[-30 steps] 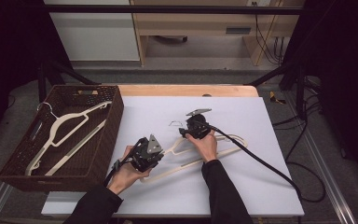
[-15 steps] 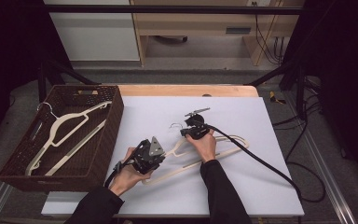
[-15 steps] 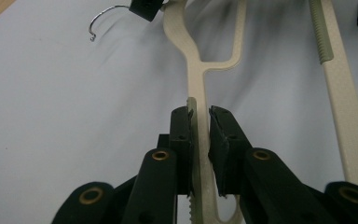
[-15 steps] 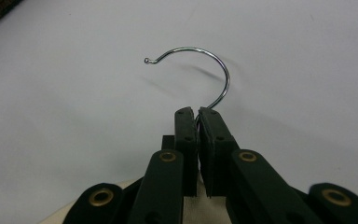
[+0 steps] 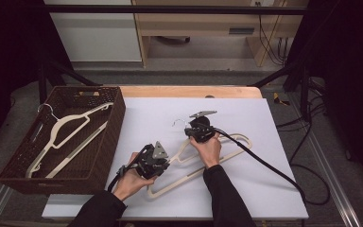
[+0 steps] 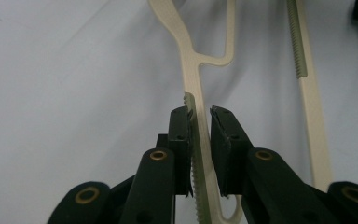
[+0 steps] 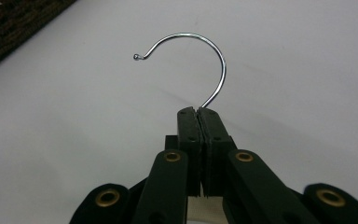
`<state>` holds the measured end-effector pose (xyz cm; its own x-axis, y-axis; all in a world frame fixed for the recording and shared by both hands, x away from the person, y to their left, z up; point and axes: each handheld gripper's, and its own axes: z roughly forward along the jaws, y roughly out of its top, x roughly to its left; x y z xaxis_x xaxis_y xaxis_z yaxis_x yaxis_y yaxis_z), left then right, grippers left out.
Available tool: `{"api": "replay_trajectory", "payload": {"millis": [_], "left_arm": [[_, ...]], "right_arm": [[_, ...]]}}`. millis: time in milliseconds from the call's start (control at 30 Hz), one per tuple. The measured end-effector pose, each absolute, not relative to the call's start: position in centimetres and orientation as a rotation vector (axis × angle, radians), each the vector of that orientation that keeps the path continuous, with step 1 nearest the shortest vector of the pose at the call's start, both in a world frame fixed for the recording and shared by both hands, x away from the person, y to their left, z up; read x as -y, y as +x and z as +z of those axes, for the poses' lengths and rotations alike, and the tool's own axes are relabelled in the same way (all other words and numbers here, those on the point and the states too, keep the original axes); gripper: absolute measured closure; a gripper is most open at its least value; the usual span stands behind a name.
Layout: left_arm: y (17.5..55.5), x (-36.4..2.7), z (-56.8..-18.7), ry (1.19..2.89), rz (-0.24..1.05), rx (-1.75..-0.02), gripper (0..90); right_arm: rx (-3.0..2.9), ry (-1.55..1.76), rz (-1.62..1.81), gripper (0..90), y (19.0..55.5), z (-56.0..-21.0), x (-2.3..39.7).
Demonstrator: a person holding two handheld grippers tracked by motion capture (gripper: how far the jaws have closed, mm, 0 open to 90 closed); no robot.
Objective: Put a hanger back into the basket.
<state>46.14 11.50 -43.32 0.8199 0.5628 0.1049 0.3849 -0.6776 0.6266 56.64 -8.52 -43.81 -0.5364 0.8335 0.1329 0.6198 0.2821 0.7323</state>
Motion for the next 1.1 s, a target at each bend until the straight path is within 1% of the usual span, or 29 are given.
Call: {"api": "replay_trajectory", "payload": {"millis": [67,133,200,233,267,300,367,433,467,533,667,800,1000,1033,1100], "left_arm": [[46.2,-11.4,-43.5,2.387,0.366,-0.705,77.9],[46.3,-11.5,-43.6,2.393,0.342,-0.703,74.5],[46.5,-11.5,-43.4,2.358,0.346,-0.723,66.7],[46.7,-11.6,-43.2,2.345,0.346,-0.723,61.3],[47.0,-11.7,-43.0,2.307,0.314,-0.738,57.2],[47.2,-11.7,-42.8,2.281,0.314,-0.756,51.4],[47.9,-11.8,-42.5,2.231,0.284,-0.776,43.4],[48.5,-11.6,-42.4,2.175,0.186,-0.785,39.1],[49.1,-11.6,-42.2,2.175,0.247,-0.794,38.3],[49.8,-11.2,-42.3,2.177,0.224,-0.798,37.6],[50.9,-9.9,-42.7,2.159,0.167,-0.793,39.2],[51.7,-8.5,-43.2,2.17,0.116,-0.795,46.6],[52.1,-7.6,-43.8,2.18,0.065,-0.781,64.8],[52.1,-7.6,-43.8,2.176,0.052,-0.776,70.5],[52.0,-7.6,-43.7,2.174,0.036,-0.774,75.9]], "right_arm": [[-2.268,1.326,1.122,89.2,56.2,-43.5,8.6],[-2.261,1.315,1.131,89.2,55.9,-43.2,8.7],[-2.257,1.296,1.138,89.3,55.6,-43.0,8.9],[-2.25,1.295,1.149,89.3,55.4,-42.9,8.9],[-2.248,1.286,1.151,89.2,55.3,-42.8,9.0],[-2.243,1.279,1.161,89.2,55.2,-42.7,9.1],[-2.237,1.263,1.175,89.3,54.9,-42.6,9.3],[-2.235,1.26,1.192,89.3,54.7,-42.5,9.4],[-2.232,1.254,1.194,89.3,54.6,-42.4,9.4],[-2.231,1.245,1.208,89.2,54.4,-42.2,9.5],[-2.222,1.229,1.228,89.2,53.9,-41.8,9.8],[-2.219,1.203,1.254,89.2,53.4,-41.4,10.2],[-2.212,1.179,1.28,89.2,52.8,-41.0,10.7],[-2.21,1.187,1.283,89.2,52.6,-40.9,10.7],[-2.213,1.166,1.281,89.1,52.5,-40.7,10.9]]}}
